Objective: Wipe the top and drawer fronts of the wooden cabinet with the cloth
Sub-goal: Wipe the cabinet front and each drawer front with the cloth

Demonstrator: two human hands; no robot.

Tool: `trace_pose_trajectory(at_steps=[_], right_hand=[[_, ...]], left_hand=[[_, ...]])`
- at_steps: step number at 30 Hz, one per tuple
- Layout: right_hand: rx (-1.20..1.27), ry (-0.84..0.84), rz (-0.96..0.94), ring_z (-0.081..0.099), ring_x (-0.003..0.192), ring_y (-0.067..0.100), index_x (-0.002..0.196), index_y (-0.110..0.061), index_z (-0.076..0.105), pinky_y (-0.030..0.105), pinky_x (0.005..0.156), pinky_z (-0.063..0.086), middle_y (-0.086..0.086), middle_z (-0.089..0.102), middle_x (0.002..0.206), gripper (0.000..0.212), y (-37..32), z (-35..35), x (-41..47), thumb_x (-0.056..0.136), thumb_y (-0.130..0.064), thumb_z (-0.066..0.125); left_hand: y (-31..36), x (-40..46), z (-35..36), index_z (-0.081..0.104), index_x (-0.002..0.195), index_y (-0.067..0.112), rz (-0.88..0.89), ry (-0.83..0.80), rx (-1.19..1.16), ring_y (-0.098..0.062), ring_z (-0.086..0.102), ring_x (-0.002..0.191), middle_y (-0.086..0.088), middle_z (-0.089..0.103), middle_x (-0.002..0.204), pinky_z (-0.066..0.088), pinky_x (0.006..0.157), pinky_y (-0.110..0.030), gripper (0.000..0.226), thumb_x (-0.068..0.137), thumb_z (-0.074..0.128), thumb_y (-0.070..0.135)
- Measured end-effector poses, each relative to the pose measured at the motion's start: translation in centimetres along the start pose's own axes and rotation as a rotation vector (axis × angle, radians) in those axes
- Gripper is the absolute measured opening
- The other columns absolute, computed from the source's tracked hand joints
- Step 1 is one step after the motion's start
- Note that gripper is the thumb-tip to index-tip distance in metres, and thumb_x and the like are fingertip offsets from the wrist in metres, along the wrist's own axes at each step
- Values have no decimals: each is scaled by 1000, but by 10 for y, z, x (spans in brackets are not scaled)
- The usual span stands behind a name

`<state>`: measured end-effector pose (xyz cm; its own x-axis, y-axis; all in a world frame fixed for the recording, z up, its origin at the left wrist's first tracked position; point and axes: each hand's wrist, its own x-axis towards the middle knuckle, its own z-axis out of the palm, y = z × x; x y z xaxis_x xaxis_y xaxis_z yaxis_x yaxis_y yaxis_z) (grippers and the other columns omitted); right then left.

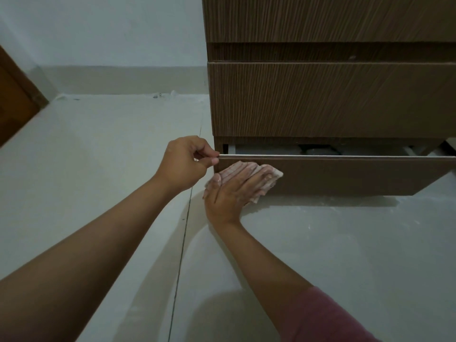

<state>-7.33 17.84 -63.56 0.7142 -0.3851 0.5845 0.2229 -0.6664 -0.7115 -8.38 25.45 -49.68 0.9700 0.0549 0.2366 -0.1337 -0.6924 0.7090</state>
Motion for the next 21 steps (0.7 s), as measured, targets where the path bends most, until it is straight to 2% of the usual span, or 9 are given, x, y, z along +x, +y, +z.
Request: trace_pose_trajectory(at_steps=[4, 7, 9, 11, 15, 21], right_hand=[[-41, -38, -26, -25, 143, 27, 147, -14, -22, 43, 116, -13, 4, -35, 152, 76, 28, -8, 3, 98, -48, 23], [-27, -61, 17, -27, 142, 25, 146, -18, -26, 51, 117, -2, -2, -41, 149, 78, 42, -26, 17, 97, -49, 25], [-27, -39, -26, -28, 142, 24, 147, -14, -18, 49, 117, -5, -2, -41, 149, 76, 49, -39, 32, 97, -46, 29], [-24, -15, -69, -27, 142, 26, 146, -9, -11, 47, 117, -10, 5, -34, 152, 73, 53, -51, 47, 97, -42, 32], [-34, -2, -102, -28, 141, 24, 146, -7, -6, 46, 115, -14, 19, -11, 152, 73, 58, -70, 71, 97, -40, 37], [-99, 8, -180, -20, 143, 27, 146, -4, 3, 50, 116, -11, 18, -3, 153, 71, 68, -81, 91, 97, -44, 35]], left_hand=[[1, -1, 1, 72, 83, 11, 1, 3, -12, -9, 60, 75, 0, 67, 81, 42, 63, -1, 7, 77, 71, 7], [1, -1, 1, 71, 82, 11, -10, 1, -16, -7, 60, 75, 1, 66, 81, 42, 63, 0, 6, 78, 71, 7], [1, -1, 0, 71, 82, 13, -15, -2, 0, -7, 61, 75, 2, 66, 81, 42, 62, -1, 6, 78, 71, 9], [2, -1, 0, 71, 82, 14, -21, -9, 9, -6, 60, 75, 3, 66, 80, 41, 61, -2, 6, 79, 71, 10], [4, 1, -2, 71, 81, 14, -9, -22, 34, -4, 58, 72, 3, 64, 77, 39, 60, 1, 5, 78, 71, 10], [6, 4, -1, 70, 81, 12, -11, -21, 80, -8, 59, 74, -3, 66, 81, 40, 64, -10, 4, 79, 71, 9]])
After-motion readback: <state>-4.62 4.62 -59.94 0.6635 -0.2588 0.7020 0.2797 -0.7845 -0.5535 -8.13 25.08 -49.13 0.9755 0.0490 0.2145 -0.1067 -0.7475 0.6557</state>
